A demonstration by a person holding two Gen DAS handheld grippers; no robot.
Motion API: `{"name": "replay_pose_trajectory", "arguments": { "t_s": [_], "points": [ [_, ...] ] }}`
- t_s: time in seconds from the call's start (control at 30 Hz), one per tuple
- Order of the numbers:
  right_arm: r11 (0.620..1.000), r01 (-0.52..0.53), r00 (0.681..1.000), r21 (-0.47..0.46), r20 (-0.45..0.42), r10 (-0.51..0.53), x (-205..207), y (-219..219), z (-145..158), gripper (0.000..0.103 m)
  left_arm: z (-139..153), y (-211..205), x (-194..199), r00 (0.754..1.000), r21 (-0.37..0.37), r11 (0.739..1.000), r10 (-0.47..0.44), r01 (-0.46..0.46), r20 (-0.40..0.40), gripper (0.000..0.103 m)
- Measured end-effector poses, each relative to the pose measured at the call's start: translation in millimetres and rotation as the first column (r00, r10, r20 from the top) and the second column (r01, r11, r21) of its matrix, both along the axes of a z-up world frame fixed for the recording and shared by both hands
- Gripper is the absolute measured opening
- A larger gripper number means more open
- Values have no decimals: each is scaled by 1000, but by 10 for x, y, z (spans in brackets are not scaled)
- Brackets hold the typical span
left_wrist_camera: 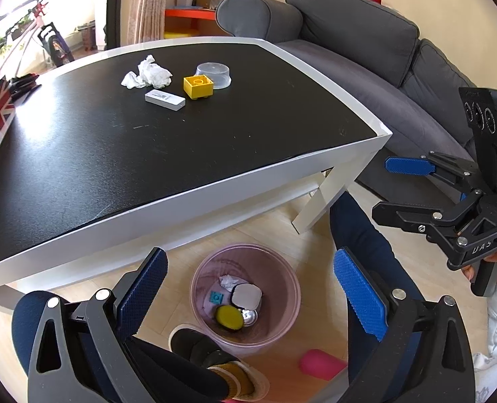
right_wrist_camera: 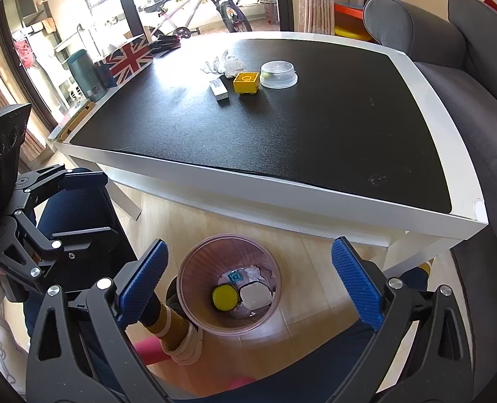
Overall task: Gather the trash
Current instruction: 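Reach to the white card on the table and grasp it with the left gripper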
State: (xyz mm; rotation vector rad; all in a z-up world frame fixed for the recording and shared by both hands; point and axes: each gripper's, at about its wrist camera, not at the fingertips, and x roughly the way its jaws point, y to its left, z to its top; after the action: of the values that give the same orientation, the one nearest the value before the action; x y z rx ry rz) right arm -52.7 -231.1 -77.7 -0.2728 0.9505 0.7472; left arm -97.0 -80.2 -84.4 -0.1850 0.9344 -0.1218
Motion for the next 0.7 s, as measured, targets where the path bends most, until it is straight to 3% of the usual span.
{"name": "replay_pose_trajectory", "arguments": {
  "t_s": [0.37,0.7],
  "points": [
    [1000,-5,1000,30,-3,5,109,79,103,97,209,226,137,999,11,999,39,-39,24,96],
    [1000,-10,1000,29,-16,10,305,196,177,98,356,535,619,1000,32,999,25,-25,13,96]
  ]
}}
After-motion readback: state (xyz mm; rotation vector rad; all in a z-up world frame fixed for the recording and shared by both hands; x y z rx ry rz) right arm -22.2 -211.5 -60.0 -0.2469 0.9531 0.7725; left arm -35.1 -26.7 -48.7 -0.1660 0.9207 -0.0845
